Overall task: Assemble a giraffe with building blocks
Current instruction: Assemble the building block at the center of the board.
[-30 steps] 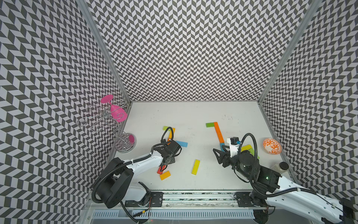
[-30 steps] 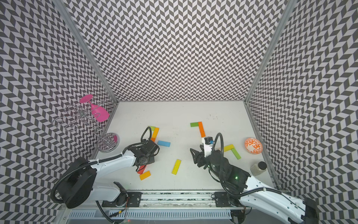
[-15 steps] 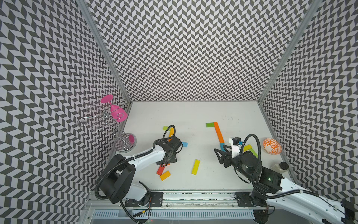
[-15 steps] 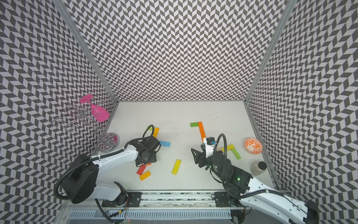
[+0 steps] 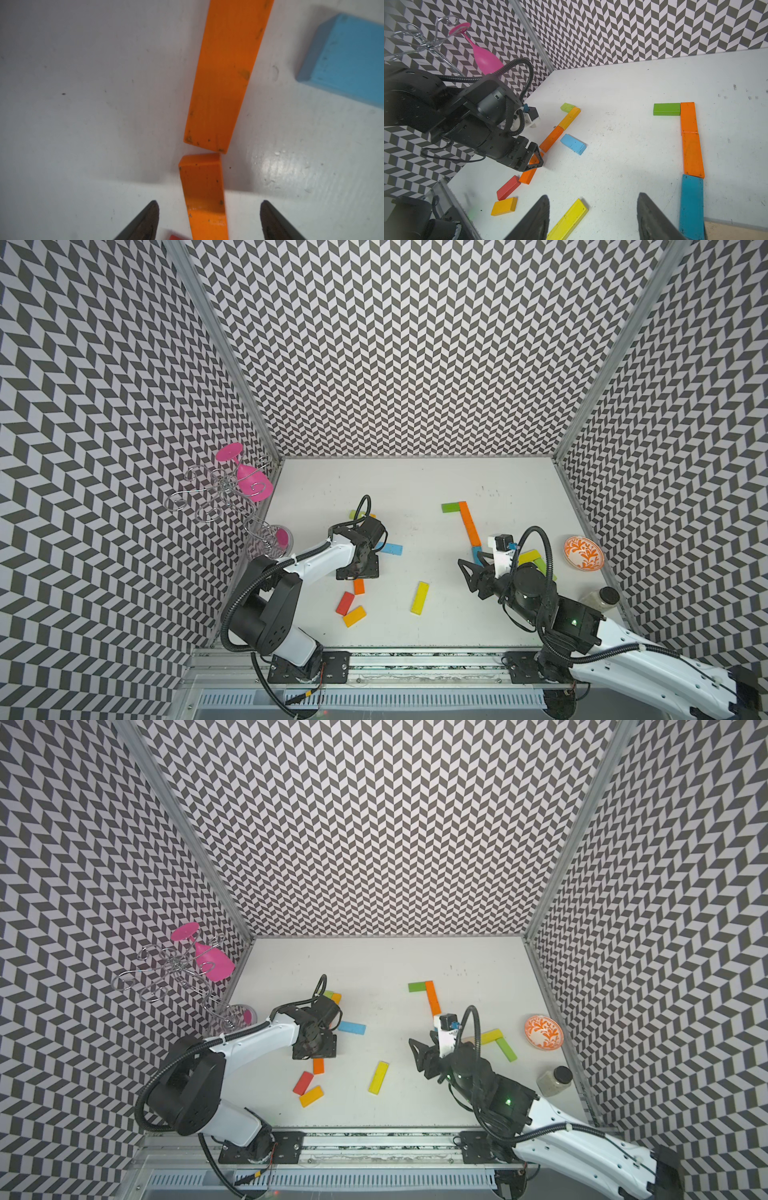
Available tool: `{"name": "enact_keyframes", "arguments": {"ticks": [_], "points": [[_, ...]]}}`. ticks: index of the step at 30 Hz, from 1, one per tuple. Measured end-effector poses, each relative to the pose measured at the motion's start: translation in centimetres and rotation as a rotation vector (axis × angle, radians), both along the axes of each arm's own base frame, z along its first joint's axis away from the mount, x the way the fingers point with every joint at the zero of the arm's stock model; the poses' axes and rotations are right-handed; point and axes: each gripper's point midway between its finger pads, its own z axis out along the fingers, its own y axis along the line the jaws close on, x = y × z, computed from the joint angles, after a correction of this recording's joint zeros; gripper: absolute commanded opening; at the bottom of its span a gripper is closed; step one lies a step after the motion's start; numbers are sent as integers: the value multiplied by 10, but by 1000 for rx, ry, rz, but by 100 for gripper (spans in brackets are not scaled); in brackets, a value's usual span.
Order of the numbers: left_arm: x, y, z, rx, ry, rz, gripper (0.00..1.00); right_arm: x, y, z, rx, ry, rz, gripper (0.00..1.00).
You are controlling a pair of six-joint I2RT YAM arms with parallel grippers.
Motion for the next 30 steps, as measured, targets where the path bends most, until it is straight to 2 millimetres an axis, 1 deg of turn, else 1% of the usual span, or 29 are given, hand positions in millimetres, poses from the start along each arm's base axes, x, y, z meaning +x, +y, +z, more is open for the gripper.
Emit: {"name": "enact_keyframes", "arguments": {"ticks": [3,9,11,14,16,18,20,21,23,26,30], "points": [[-4,-1,-9,0,39,-12,63,1,1,-3,-9,9,-1,65],[-1,0,-10,-21,43,-6,48,2,3,-10,-27,22,0,65],[1,2,-10,-23,42,2,45,2,4,-11,-31,25,0,65],[2,5,-10,-24,43,14,44,3,4,-12,-37,28,0,65],[3,7,-10,-25,43,20,45,3,5,-12,-36,28,1,65],[3,8,-10,-24,43,24,52,3,5,-11,-35,26,2,65],[4,8,-10,-25,43,23,57,3,5,-10,-35,24,2,65],[4,8,-10,-27,44,25,62,3,5,-9,-36,22,4,65],[4,8,-9,-30,43,23,66,3,6,-9,-39,22,5,65],[8,9,-7,-34,38,24,65,3,6,-10,-43,23,6,65],[9,6,-6,-48,37,19,55,4,7,-8,-42,21,6,65]]}}
